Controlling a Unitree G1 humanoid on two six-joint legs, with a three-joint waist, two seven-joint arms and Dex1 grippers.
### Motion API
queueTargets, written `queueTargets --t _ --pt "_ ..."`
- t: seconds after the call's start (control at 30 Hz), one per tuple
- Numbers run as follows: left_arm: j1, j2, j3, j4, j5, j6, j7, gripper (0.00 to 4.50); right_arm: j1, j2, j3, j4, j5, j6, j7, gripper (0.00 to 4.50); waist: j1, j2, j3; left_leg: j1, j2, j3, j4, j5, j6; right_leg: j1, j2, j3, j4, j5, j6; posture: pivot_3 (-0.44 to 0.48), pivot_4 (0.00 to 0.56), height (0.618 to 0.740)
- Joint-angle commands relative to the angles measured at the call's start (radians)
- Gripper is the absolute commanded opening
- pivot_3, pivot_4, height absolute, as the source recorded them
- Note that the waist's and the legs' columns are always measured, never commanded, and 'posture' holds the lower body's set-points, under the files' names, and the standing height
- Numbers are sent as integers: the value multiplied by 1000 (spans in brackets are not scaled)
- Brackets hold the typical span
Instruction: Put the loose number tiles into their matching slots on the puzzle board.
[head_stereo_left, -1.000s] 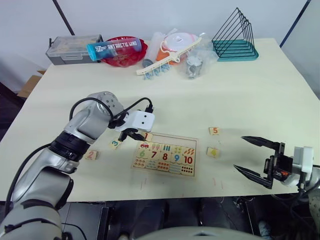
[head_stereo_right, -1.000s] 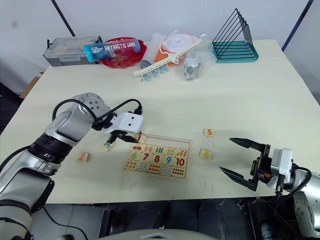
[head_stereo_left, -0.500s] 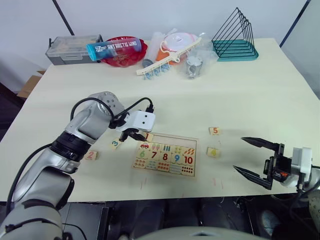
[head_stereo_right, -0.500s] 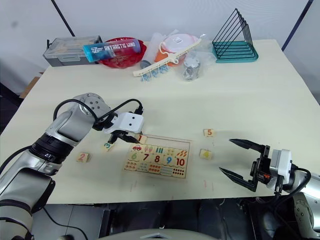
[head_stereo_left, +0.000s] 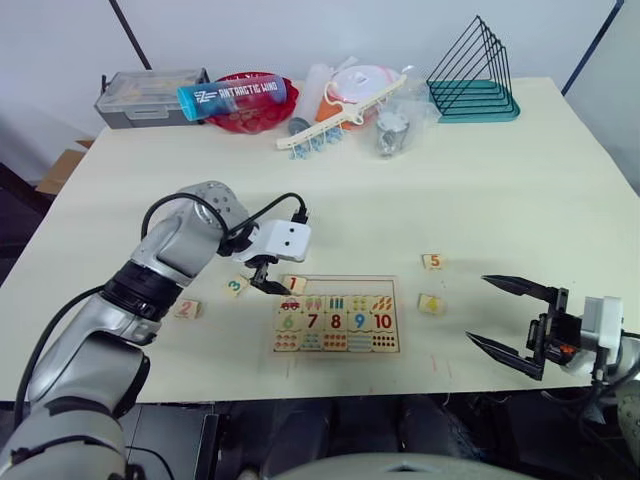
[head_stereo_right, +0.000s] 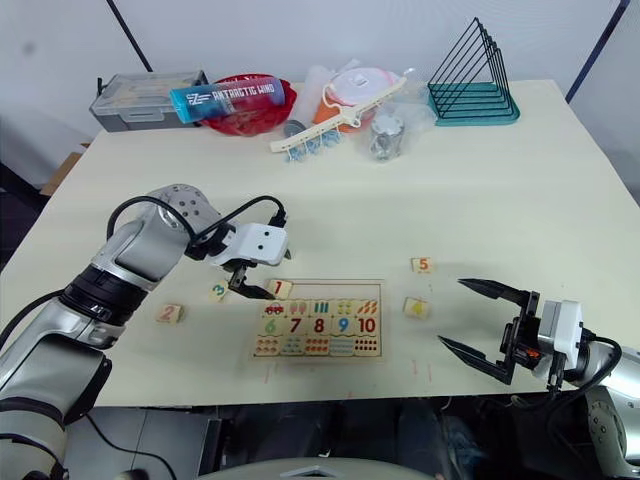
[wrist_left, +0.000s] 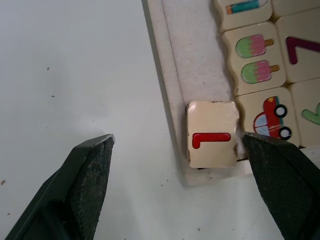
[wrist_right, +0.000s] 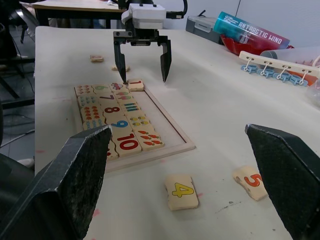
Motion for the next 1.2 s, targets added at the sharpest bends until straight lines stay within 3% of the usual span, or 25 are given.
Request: queueTargets --t 0.03,0.2,0.5,0.63,0.67,0.73,0.77,0.83,0.93,1.0,1.2 --pt "-38 22 56 -25 -51 37 -42 4408 -4 -1 0 -12 8 -14 2 4500 -1 0 0 0 0 0 0 0 0 0 0 0 0 0 0 0 150 740" --pt "-62 46 88 -38 -127 98 -83 4408 -8 -2 0 -6 8 -18 3 4500 -3 0 0 0 0 0 0 0 0 0 0 0 0 0 0 0 150 740" --pt "0 45 131 34 -197 -12 -42 4408 -16 -1 4 -2 19 -15 9 4500 -3 0 0 0 0 -1 0 0 0 0 1 -1 0 0 0 0 150 740" --pt "36 -3 199 115 -254 -79 7 4408 -15 -8 -2 0 25 -12 12 4500 -1 0 0 0 0 -1 0 0 0 0 1 -1 0 0 0 0 150 740" --pt "39 -18 216 140 -265 -103 23 4039 -14 -9 -4 -1 26 -12 13 4500 0 0 0 0 0 -2 0 0 0 0 1 -2 0 0 0 0 150 740" --pt "46 -37 237 189 -269 -166 46 3772 -12 -11 -6 -1 28 -11 14 4500 1 0 0 0 0 -3 0 0 0 0 1 -2 0 0 0 0 150 740" --pt "50 -40 242 207 -268 -190 49 3376 -11 -11 -7 -1 28 -11 15 4500 0 0 0 0 0 -3 0 0 0 0 1 -2 0 0 0 0 150 740" --pt "57 -49 249 237 -276 -219 43 2508 -11 -13 -9 -2 30 -9 16 4500 -1 0 0 0 0 -3 0 0 0 0 1 -2 0 0 0 0 150 740" --pt "56 -64 247 289 -276 -256 26 789 -10 -14 -10 -4 31 -7 15 4500 -2 0 0 0 0 -3 0 0 0 0 1 -2 0 0 0 0 150 740" --pt "57 -72 244 314 -278 -273 15 37 -10 -14 -9 -5 32 -6 14 4500 -2 0 0 0 0 -3 0 0 0 0 1 -2 0 0 0 0 150 740" --pt "74 -87 225 362 -260 -346 -14 37 -10 -16 -11 -3 32 -5 13 4500 -2 0 0 0 0 -3 0 0 0 0 2 -5 0 0 0 0 150 740"
